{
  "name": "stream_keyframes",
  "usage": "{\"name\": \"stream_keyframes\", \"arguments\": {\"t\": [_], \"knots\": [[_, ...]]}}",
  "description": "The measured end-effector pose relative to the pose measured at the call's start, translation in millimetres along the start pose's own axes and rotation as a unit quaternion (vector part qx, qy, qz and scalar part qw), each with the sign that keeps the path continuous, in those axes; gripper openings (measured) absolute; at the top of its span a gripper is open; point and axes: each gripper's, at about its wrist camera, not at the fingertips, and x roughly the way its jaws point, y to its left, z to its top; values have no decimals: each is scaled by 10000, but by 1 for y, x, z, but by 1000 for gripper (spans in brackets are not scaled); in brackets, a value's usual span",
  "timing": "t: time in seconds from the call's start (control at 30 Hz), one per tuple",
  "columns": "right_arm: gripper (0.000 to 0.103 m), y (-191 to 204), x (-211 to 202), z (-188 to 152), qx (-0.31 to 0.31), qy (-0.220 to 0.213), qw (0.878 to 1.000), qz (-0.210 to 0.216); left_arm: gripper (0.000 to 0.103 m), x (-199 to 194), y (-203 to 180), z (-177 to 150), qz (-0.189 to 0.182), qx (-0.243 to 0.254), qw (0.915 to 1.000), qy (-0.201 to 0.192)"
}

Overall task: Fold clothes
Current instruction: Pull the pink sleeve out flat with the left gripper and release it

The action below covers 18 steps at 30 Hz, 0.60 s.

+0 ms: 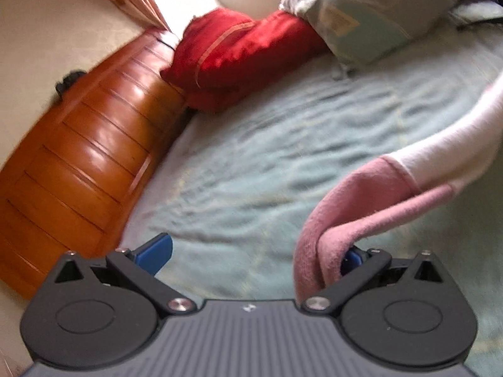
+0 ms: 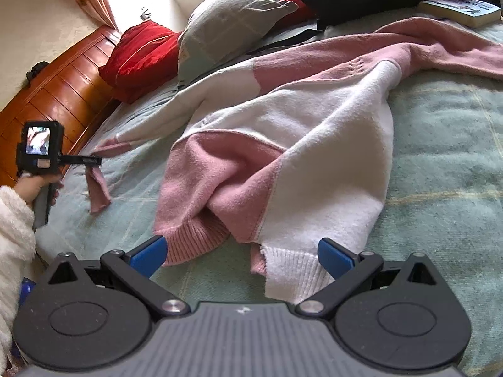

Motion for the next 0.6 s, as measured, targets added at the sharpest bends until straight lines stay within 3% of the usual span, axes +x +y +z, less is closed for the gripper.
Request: {"name": "stream_keyframes", "arguments": {"t": [0.27,0.43,0.6], "knots": [[103,-1,4,-1,48,51,10000,-55,103,19,32,21,186,-149,9997,39],[103,1,6,-3,8,97,9999,-45,102,54,45,2,339,-322,9973,564],[103,1,8,-2,47,112,9999,-62,102,67,72,-28,-143,-1164,9884,966]]}}
